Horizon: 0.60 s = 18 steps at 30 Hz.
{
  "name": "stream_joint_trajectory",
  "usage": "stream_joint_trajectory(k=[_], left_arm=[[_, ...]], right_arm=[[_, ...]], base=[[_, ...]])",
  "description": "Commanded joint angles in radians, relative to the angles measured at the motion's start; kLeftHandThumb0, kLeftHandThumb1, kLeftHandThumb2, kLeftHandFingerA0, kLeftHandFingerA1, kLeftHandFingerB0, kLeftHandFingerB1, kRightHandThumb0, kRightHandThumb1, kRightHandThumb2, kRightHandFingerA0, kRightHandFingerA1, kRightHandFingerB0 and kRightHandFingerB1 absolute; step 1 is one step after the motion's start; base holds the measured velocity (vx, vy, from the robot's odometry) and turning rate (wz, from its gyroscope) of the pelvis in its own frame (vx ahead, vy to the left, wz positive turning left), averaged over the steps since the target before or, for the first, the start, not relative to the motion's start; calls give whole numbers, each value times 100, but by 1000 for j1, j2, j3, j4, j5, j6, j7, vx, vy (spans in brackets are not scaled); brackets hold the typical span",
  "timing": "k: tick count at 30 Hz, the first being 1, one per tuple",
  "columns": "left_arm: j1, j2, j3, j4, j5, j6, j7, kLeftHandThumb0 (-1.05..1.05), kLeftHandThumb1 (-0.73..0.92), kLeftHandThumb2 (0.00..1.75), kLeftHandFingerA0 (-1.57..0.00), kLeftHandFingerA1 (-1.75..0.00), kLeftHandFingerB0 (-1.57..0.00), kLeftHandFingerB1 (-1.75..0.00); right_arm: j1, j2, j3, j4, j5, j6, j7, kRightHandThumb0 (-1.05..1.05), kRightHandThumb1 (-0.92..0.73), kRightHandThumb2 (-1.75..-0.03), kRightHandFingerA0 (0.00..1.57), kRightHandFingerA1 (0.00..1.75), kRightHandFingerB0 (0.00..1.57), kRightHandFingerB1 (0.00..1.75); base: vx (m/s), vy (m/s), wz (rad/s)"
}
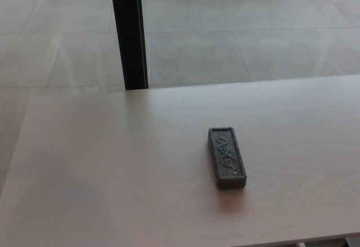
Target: The robot uses its right hand to hold the eraser kept in the middle of the desk and use it to wipe the desk by swiping its surface twice
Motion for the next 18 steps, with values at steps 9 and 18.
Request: stream_joint_trajectory(k=[9,18], left_arm=[[-15,26,26,30,-61,-22,12,-46,66,60,-76,-63,-57,-53],[-23,20,36,30,-84,-16,8,-47,67,60,-75,-63,-55,-53]], right_arm=[[-375,-231,-154,-164,156,34,-116,-38,-74,-62,77,63,46,41],[-756,-186,70,-463,82,150,-148,-26,-69,-87,98,164,87,92]], base=[[0,0,0],[0,0,0]])
